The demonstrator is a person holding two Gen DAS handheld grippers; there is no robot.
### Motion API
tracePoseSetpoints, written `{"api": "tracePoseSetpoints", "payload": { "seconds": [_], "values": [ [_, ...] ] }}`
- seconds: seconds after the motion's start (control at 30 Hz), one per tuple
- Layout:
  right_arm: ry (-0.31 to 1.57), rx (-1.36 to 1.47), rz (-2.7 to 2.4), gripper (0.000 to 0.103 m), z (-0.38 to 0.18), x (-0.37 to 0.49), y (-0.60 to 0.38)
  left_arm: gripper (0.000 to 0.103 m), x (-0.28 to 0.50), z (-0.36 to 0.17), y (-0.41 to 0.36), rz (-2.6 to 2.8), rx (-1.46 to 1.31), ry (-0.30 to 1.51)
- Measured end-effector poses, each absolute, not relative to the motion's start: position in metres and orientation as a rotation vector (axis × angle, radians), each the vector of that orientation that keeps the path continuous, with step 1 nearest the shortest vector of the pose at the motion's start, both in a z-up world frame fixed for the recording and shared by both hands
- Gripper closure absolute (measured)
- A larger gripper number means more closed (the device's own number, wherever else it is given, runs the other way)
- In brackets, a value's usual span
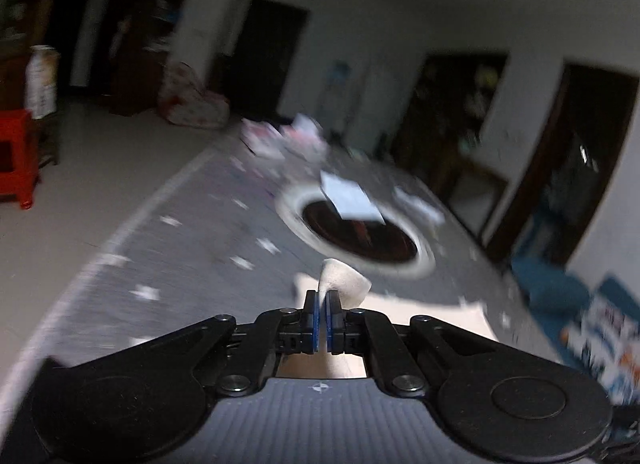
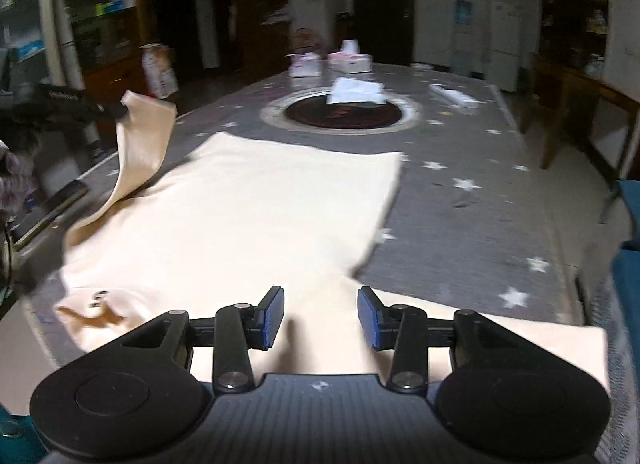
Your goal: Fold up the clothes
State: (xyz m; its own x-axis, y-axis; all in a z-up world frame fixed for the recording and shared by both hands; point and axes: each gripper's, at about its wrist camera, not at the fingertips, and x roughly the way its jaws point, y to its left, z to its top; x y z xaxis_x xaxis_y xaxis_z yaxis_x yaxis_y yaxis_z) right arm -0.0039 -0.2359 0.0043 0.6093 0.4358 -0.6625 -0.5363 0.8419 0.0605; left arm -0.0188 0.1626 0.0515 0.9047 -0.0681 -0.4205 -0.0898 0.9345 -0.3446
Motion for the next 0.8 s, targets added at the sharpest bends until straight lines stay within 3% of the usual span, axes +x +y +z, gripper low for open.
{"api": "tracePoseSetpoints", "payload": {
  "seconds": [0.3,0.8],
  "values": [
    [0.731,-0.248,0.802,0.062,0.004,-0.017,-0.166,0.1,-0.091,0.037,0.252,0.209,-0.566,0.36],
    [0.728,-0.412,0.981,0.062,-0.001,-0.043,-0.099,0.1,-0.098,-0.001,0.319,0.249,-0.696,0.399]
  ]
}}
